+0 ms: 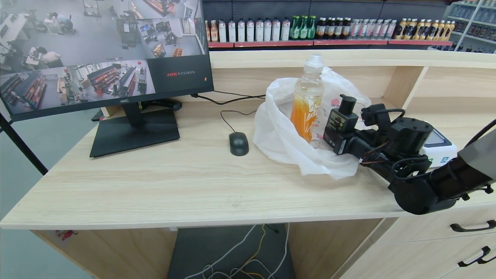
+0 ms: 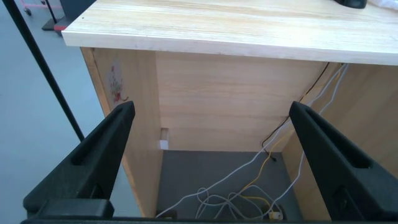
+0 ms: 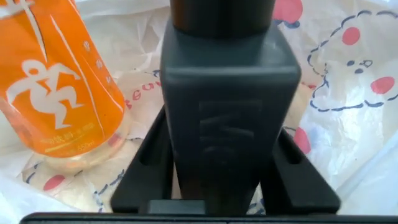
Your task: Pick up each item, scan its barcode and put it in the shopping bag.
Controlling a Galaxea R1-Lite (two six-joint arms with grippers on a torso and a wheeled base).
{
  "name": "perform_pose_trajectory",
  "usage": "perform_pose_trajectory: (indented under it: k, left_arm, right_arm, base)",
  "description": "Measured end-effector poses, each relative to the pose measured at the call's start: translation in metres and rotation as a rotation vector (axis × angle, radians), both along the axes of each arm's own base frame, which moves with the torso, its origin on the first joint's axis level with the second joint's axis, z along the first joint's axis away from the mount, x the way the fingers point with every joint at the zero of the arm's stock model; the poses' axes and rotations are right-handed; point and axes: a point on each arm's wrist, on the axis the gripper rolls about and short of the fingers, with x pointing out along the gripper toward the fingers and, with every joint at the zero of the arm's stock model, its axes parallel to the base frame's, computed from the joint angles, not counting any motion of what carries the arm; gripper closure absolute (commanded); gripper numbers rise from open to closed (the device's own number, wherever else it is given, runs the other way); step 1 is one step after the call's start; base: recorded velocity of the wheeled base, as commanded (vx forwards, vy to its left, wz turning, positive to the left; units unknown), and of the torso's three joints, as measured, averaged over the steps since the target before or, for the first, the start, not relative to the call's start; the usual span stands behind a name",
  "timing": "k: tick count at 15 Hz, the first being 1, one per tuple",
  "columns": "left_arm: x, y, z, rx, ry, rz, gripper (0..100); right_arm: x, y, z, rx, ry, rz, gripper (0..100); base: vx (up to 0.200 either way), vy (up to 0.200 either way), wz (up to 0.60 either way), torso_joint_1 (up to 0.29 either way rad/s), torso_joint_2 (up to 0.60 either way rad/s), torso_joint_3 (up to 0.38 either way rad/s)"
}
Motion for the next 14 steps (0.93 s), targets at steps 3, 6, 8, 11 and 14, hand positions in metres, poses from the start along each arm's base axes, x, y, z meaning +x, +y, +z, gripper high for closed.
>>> perform_pose_trajectory:
  k: [3, 6, 8, 11, 14]
  left_arm:
    - [0.0, 0.0, 0.0, 0.0, 0.0, 0.0, 0]
    - [0.0, 0.0, 0.0, 0.0, 0.0, 0.001, 0]
    - [0.0, 0.0, 0.0, 0.0, 0.0, 0.001, 0]
    - [0.0, 0.0, 0.0, 0.0, 0.0, 0.0, 0]
    - [0.0, 0.0, 0.0, 0.0, 0.0, 0.0, 0]
  right_arm:
    - [-0.005, 0.006, 0.009, 0.007, -0.034, 0.019, 0]
    - [-0.017, 0.006, 0.027, 0.02, -0.099, 0.026, 0]
    - [-0.034, 0.005, 0.035, 0.021, -0.104, 0.031, 0]
    - [-0.079, -0.002, 0.049, 0.026, -0.106, 0.017, 0]
    - [-0.134, -0.015, 0.057, 0.045, -0.104, -0.012, 0]
  base:
    - [0.0, 0.0, 0.0, 0.0, 0.0, 0.0]
    - [0.0, 0.0, 0.0, 0.0, 0.0, 0.0]
    - [0.0, 0.0, 0.0, 0.0, 0.0, 0.0]
    - [0.0, 0.0, 0.0, 0.0, 0.0, 0.0]
    - [0.0, 0.0, 0.0, 0.0, 0.0, 0.0]
